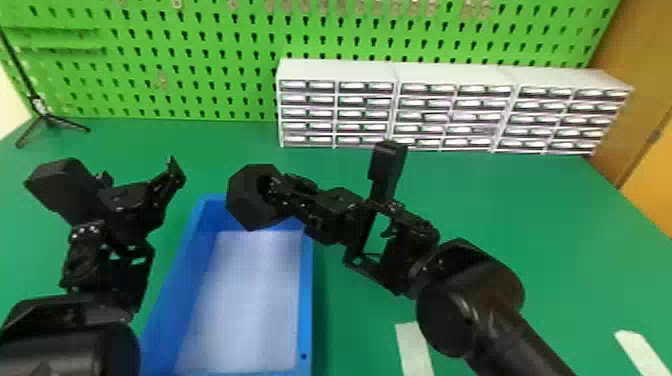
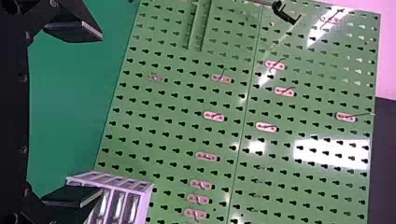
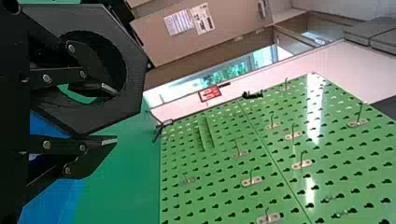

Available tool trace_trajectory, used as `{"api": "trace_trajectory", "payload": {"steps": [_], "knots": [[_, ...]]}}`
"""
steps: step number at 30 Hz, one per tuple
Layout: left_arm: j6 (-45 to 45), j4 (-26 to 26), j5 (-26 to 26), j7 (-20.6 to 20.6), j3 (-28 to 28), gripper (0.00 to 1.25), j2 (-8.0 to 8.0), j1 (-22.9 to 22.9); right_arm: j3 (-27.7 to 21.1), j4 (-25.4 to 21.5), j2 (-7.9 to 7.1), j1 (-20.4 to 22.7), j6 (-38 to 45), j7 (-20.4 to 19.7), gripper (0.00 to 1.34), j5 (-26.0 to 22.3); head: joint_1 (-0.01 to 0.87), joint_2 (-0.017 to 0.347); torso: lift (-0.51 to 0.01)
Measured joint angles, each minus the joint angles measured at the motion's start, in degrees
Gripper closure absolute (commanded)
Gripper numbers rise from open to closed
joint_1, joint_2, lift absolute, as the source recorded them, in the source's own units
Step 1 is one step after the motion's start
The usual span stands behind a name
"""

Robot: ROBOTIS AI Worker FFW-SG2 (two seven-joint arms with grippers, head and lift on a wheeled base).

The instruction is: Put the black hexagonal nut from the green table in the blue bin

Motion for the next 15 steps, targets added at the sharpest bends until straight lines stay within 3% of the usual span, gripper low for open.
{"api": "trace_trajectory", "payload": {"steps": [10,12,15], "knots": [[0.00,0.18,-0.02,0.00,-0.33,0.13,0.00,-0.51,1.38,0.28,0.92,-0.52,0.52,0.00,0.90,-0.38,0.692,0.008,-0.097],[0.00,0.18,-0.03,0.00,-0.34,0.13,0.01,-0.56,1.40,0.35,1.15,-0.45,0.61,0.00,0.82,-0.36,0.692,0.008,-0.097],[0.00,0.18,-0.03,0.00,-0.40,0.13,0.04,-0.63,1.74,0.48,1.27,-0.38,0.71,0.00,0.53,-0.26,0.692,0.008,-0.097]]}}
